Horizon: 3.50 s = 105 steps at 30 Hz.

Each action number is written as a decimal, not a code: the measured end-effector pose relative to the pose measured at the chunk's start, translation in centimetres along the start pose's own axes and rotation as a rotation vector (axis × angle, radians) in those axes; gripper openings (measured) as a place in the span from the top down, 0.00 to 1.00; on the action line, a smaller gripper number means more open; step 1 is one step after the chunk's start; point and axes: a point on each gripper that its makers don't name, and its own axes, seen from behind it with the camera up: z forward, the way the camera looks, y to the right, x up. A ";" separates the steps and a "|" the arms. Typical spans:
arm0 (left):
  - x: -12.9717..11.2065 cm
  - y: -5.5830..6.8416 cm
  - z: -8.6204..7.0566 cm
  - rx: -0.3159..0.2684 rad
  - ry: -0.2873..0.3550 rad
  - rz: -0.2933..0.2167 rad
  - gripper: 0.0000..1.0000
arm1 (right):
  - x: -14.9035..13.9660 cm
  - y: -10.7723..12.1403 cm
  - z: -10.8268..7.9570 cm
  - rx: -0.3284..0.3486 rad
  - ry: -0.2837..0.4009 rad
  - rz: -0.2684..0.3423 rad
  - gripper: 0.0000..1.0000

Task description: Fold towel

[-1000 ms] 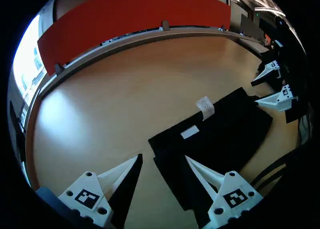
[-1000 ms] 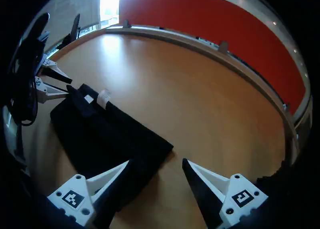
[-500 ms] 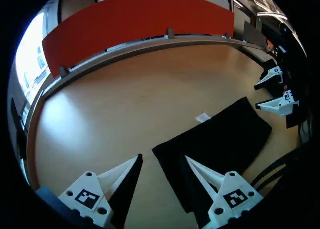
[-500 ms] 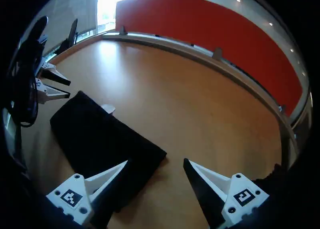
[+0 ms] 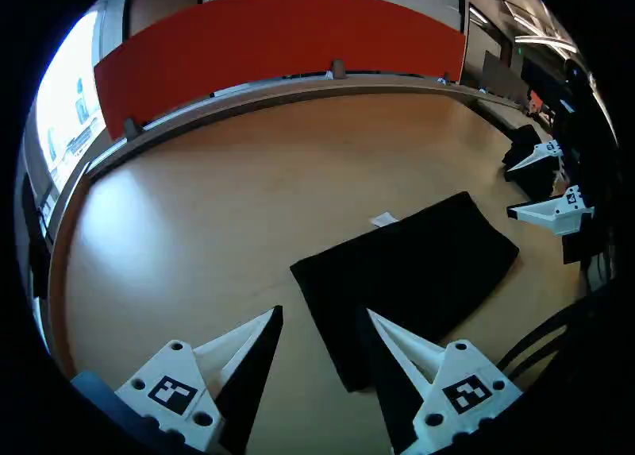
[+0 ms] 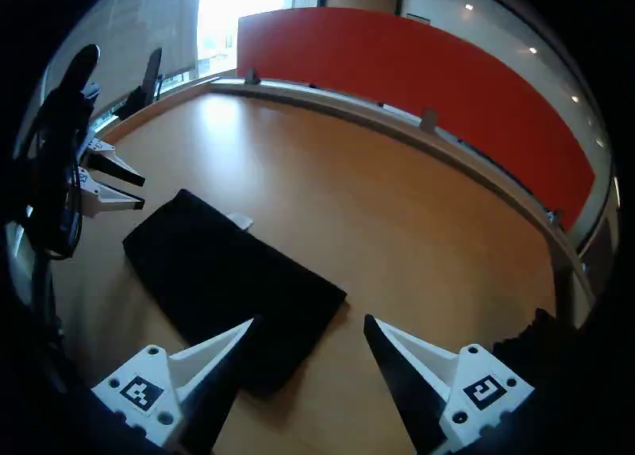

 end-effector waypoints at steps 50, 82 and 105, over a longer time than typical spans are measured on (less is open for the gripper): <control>-6.7 -1.8 -11.6 0.117 0.053 -0.255 0.36 | -4.6 -3.1 -2.5 0.073 -0.044 -0.047 0.02; -9.7 -3.4 -16.8 0.219 0.062 -0.316 0.32 | -7.1 -3.4 -1.7 0.129 -0.104 -0.103 0.02; -10.0 -3.8 -18.4 0.240 0.073 -0.339 0.21 | -7.8 -3.7 -1.1 0.150 -0.118 -0.109 0.02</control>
